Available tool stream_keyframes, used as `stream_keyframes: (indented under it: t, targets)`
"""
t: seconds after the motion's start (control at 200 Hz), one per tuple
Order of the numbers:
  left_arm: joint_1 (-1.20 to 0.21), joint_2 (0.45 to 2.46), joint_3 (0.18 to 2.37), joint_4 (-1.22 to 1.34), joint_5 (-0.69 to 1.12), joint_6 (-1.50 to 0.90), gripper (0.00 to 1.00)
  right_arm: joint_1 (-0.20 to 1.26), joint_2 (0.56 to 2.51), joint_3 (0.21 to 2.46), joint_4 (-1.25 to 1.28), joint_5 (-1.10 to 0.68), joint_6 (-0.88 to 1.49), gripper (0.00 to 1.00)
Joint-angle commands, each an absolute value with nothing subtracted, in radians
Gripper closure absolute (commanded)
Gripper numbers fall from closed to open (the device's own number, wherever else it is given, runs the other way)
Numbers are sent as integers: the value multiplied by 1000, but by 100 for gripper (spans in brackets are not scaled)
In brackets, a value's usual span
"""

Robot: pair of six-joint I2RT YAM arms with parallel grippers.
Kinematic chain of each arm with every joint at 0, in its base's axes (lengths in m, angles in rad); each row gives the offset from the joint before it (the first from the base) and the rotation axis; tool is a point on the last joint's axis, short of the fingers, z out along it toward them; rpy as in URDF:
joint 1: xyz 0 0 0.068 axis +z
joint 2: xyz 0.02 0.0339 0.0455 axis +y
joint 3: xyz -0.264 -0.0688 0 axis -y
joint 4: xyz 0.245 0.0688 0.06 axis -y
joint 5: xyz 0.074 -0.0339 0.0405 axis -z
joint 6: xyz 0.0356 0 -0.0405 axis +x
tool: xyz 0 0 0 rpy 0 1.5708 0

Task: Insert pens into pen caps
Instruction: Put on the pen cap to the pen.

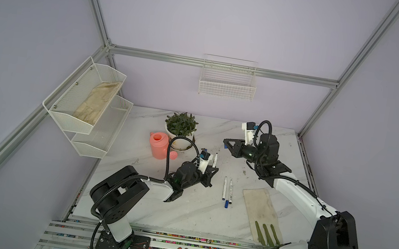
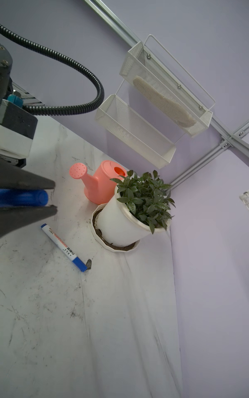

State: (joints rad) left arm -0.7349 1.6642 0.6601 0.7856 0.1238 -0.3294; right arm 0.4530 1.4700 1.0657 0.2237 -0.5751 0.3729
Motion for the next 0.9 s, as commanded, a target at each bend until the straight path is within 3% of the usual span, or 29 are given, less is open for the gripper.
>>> stream_keyframes:
  t: [0.0,0.415,0.895]
  targets:
    - [-747,1647,751,798,141,-314,100,481,1475,1090,236,-595,330,98]
    - [-753,1658,768,815,134,-326,100,504,1491,1117,153,-513,266,99]
    - [-752,1661,760,853,115,-328,100,504,1490,1124,119,-539,243,99]
